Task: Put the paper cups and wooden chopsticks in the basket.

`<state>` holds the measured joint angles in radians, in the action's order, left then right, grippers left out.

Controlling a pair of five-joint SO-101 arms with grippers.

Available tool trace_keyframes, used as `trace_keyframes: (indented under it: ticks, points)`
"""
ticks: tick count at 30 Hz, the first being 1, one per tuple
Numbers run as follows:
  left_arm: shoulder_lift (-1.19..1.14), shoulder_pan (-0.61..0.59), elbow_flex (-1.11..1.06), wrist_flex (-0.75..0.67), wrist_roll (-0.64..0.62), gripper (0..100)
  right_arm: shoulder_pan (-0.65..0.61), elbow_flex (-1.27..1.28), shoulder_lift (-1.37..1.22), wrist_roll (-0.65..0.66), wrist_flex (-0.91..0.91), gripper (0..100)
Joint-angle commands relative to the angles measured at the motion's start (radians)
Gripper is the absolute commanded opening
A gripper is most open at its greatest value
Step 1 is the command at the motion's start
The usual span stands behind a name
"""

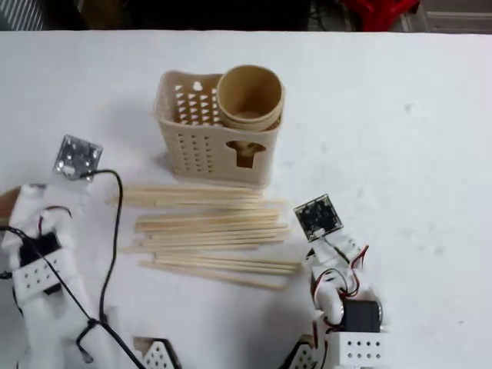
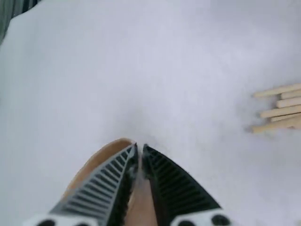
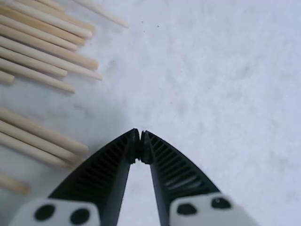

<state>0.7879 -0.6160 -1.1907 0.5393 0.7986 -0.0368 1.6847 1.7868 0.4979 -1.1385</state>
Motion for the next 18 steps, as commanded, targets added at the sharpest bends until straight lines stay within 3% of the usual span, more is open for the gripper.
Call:
trace_keyframes:
  ticks: [1, 6, 18]
  points:
    - [0.036, -0.018, -0.060, -0.029, -0.048, 9, 0.002, 0.006, 0.013, 0.008, -0.008, 1.8]
    - [0.042, -0.065, -0.092, 0.026, -0.049, 15, 0.002, 0.006, 0.013, 0.008, -0.008, 1.8]
    - [0.042, -0.145, 0.221, 0.388, -0.049, 15, 0.002, 0.006, 0.013, 0.008, -0.008, 1.8]
